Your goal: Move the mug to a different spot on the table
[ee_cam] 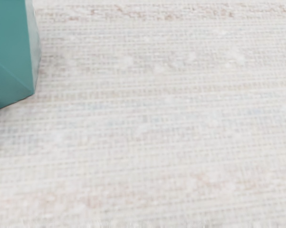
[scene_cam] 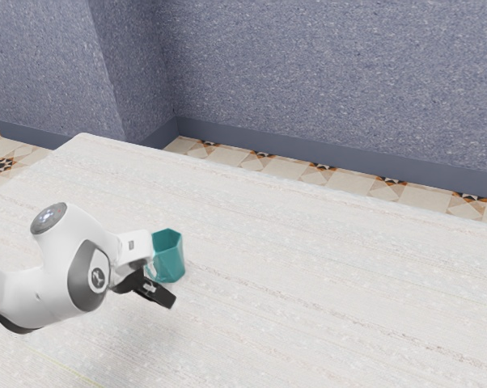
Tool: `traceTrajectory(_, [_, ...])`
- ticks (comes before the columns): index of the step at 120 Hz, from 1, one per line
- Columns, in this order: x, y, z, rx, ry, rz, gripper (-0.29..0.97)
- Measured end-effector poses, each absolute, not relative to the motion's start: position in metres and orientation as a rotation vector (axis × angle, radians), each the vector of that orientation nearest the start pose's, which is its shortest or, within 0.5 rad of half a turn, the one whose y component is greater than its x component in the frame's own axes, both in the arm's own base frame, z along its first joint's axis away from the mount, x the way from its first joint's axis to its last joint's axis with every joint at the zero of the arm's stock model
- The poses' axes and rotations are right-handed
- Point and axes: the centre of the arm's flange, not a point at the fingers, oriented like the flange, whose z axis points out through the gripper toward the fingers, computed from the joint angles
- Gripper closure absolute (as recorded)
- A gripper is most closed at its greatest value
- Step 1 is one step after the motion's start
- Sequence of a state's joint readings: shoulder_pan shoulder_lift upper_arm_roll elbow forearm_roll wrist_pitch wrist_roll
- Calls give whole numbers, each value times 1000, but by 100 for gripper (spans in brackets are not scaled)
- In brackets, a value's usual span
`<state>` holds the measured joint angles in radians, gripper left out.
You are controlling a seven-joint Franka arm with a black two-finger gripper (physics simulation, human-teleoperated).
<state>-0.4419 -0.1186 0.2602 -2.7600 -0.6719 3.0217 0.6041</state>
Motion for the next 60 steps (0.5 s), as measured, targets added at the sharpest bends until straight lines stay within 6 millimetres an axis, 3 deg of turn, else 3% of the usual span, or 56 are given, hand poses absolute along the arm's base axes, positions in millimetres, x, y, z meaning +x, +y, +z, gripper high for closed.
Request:
traceTrajectory(11, [409,-46,292,-3269,391,-521,2])
traceTrajectory(17, [417,-53,309,-3248,517,-490,2])
traceTrajectory(29, [450,-65,374,-3169,698,-483,2])
traceTrajectory(44, [486,-58,461,-3104,696,-457,1])
traceTrajectory(60, [501,-37,514,-3107,561,-366,1])
